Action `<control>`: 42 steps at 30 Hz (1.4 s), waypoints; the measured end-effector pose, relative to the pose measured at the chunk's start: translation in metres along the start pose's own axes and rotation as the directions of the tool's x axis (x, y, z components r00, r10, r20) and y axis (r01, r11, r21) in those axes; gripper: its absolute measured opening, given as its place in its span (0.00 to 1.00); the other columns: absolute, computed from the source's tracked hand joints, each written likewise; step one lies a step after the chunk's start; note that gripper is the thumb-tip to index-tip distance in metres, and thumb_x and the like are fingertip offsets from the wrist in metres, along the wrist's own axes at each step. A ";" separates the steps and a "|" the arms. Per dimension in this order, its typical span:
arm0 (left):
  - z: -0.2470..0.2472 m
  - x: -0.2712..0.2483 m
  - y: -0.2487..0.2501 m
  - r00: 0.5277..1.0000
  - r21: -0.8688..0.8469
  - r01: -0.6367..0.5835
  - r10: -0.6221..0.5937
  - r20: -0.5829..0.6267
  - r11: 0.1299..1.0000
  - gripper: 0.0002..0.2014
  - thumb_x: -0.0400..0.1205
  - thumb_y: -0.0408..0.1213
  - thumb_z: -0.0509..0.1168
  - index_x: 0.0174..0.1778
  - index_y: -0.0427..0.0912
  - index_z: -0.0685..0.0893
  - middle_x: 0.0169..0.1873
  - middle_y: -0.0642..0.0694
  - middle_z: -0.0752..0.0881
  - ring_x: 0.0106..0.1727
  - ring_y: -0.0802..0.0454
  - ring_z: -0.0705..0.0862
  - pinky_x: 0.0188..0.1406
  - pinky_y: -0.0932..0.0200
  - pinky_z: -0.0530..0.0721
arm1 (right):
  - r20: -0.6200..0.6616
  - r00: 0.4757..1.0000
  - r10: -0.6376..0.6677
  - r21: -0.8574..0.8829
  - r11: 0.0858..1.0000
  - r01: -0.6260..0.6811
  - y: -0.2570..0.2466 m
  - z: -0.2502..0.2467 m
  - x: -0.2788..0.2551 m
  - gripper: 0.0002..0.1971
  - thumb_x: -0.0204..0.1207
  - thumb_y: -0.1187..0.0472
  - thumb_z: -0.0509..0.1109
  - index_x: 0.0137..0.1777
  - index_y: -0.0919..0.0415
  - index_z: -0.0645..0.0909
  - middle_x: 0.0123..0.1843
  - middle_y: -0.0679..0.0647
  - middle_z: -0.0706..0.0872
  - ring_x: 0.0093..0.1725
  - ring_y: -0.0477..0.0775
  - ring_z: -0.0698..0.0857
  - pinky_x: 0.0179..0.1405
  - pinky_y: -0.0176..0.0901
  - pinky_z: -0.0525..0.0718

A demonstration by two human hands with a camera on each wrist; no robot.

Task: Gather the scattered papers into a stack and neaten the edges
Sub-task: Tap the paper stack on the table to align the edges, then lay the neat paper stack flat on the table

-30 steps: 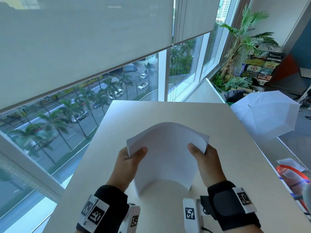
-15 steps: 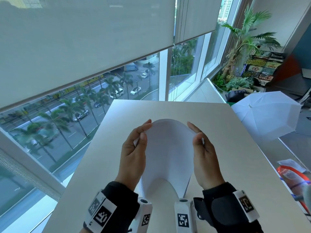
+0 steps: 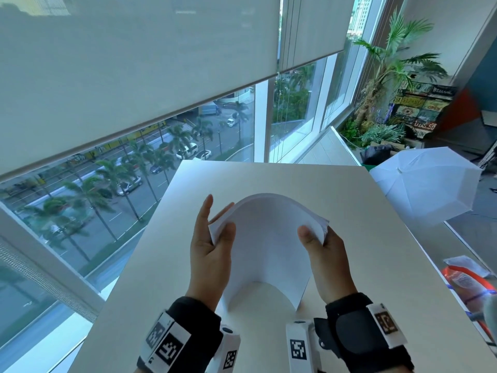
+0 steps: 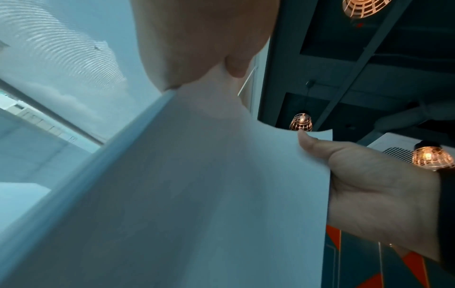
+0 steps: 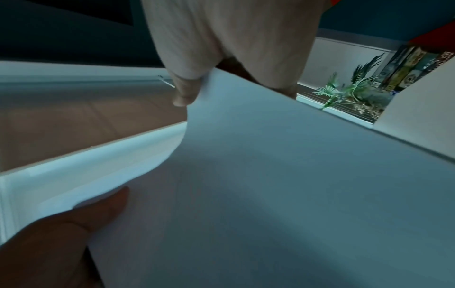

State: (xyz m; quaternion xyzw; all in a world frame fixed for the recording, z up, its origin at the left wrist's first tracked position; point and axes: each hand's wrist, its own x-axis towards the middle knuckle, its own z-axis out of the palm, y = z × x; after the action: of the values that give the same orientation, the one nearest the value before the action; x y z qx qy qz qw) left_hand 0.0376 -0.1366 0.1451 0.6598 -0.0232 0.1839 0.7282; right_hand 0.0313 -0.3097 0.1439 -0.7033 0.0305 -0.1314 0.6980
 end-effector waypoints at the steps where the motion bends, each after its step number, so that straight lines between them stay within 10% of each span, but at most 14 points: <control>1: -0.001 -0.002 -0.005 1.000 0.037 0.025 -0.025 -0.002 0.999 0.23 0.75 0.37 0.64 0.63 0.66 0.72 0.57 0.71 0.81 0.61 0.68 0.81 0.57 0.77 0.77 | 0.008 0.999 0.046 0.008 0.999 -0.046 0.003 0.000 -0.001 0.06 0.70 0.50 0.72 0.45 0.47 0.83 0.45 0.46 0.89 0.47 0.48 0.88 0.46 0.36 0.85; 5: -0.005 -0.014 -0.035 0.969 0.079 0.248 -0.247 -0.025 0.966 0.14 0.77 0.22 0.63 0.39 0.48 0.84 0.36 0.54 0.87 0.38 0.57 0.84 0.31 0.76 0.81 | 0.001 0.971 0.241 0.033 0.970 -0.241 0.029 0.002 -0.006 0.11 0.77 0.70 0.66 0.41 0.51 0.82 0.40 0.50 0.87 0.39 0.47 0.88 0.33 0.29 0.84; 8: -0.011 -0.021 -0.069 0.917 0.116 0.398 -0.396 -0.046 0.910 0.14 0.76 0.22 0.64 0.33 0.47 0.83 0.32 0.49 0.85 0.35 0.52 0.81 0.32 0.67 0.80 | -0.011 0.927 0.375 0.013 0.927 -0.375 0.053 0.001 -0.009 0.11 0.77 0.72 0.65 0.43 0.56 0.83 0.43 0.54 0.87 0.49 0.61 0.85 0.44 0.43 0.83; 15: -0.022 -0.039 -0.132 0.762 0.349 0.621 -0.645 -0.059 0.702 0.16 0.77 0.29 0.62 0.25 0.48 0.70 0.28 0.46 0.72 0.31 0.51 0.69 0.28 0.58 0.64 | -0.037 0.805 0.592 -0.166 0.791 -0.589 0.086 -0.002 -0.019 0.06 0.78 0.70 0.64 0.44 0.66 0.67 0.33 0.50 0.73 0.48 0.58 0.76 0.49 0.44 0.72; 19: -0.027 -0.033 -0.128 0.800 0.315 0.577 -0.600 -0.028 0.754 0.05 0.68 0.38 0.66 0.28 0.46 0.76 0.33 0.41 0.77 0.39 0.49 0.73 0.28 0.59 0.67 | -0.057 0.821 0.568 -0.227 0.794 -0.565 0.093 -0.005 -0.016 0.15 0.74 0.72 0.67 0.31 0.55 0.72 0.34 0.57 0.81 0.35 0.56 0.79 0.39 0.43 0.76; 26: -0.033 -0.001 -0.092 0.924 0.094 0.380 -0.383 0.008 0.920 0.09 0.62 0.35 0.71 0.37 0.42 0.85 0.30 0.55 0.89 0.29 0.63 0.87 0.29 0.68 0.84 | -0.084 0.947 0.310 -0.091 0.944 -0.317 0.069 -0.013 0.011 0.11 0.73 0.76 0.67 0.50 0.61 0.79 0.41 0.51 0.85 0.43 0.54 0.83 0.49 0.46 0.79; 35: -0.040 -0.019 -0.143 0.815 0.441 0.523 -0.579 -0.008 0.729 0.09 0.76 0.21 0.59 0.37 0.38 0.80 0.33 0.44 0.82 0.39 0.48 0.79 0.35 0.59 0.74 | -0.029 0.857 0.515 -0.512 0.728 -0.456 0.123 -0.020 0.009 0.14 0.79 0.69 0.60 0.63 0.65 0.78 0.54 0.58 0.84 0.59 0.60 0.82 0.55 0.43 0.75; 42: -0.029 0.004 -0.143 0.854 0.447 0.450 -0.519 0.039 0.773 0.14 0.74 0.19 0.57 0.47 0.42 0.77 0.39 0.47 0.83 0.44 0.46 0.80 0.42 0.55 0.78 | -0.187 0.861 0.474 -0.564 0.665 -0.489 0.127 -0.021 0.020 0.24 0.81 0.65 0.57 0.77 0.66 0.64 0.76 0.64 0.73 0.74 0.65 0.73 0.71 0.51 0.71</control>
State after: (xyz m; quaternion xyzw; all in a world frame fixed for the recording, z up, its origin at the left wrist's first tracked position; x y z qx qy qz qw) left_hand 0.0778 -0.1164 0.0058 0.7972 0.1299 -0.0633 0.5862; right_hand 0.0638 -0.3377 0.0204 -0.8504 0.2627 0.0653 0.4512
